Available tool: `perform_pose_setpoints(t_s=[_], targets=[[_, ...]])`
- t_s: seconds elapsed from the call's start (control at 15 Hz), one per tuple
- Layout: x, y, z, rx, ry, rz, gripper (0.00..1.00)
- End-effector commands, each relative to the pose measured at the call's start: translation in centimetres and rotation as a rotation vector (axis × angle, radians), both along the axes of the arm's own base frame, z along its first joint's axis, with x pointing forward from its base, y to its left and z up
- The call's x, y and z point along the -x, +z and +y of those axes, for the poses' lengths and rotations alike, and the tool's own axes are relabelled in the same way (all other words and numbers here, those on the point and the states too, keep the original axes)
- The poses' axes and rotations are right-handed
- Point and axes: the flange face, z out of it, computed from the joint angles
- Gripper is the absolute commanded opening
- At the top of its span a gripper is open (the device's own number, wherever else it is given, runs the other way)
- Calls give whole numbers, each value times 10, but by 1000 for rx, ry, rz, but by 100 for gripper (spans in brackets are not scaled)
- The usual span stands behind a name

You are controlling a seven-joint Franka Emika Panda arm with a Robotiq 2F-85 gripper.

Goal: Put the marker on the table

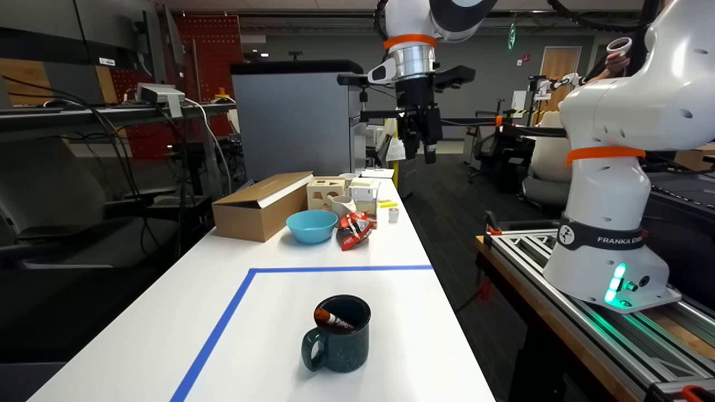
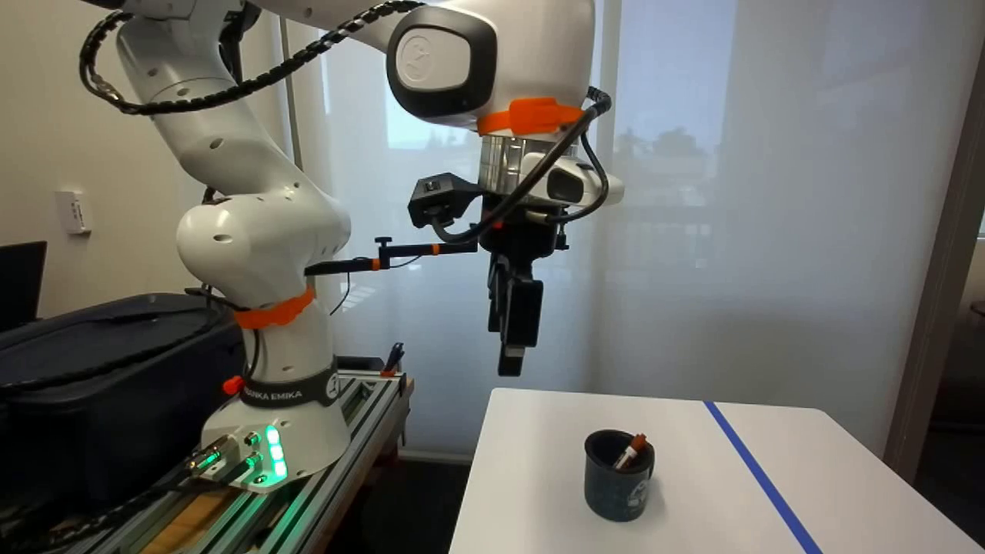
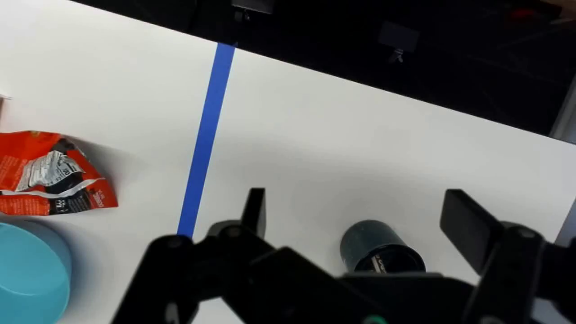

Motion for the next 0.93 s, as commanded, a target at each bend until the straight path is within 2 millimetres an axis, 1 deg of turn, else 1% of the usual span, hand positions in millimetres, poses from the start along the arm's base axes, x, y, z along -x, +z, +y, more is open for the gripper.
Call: perform_pose_setpoints(t_s=[0.0,0.13,0.33,0.4,0.53,0.67,0.8,0.87], targets=[[0,0,0,0,0,1,100],[-12,-15,7,32,-19,-28,100],[-34,-50,23,40,-10,-94,100],[-41,-63,29,34,-3,-84,100],[-54,-88,45,15,21,-92,100],[-69,-108,62,-9,37,-111,100],[-82,-123,79,-65,63,-127,100],[-88,-127,86,-84,76,-147,100]])
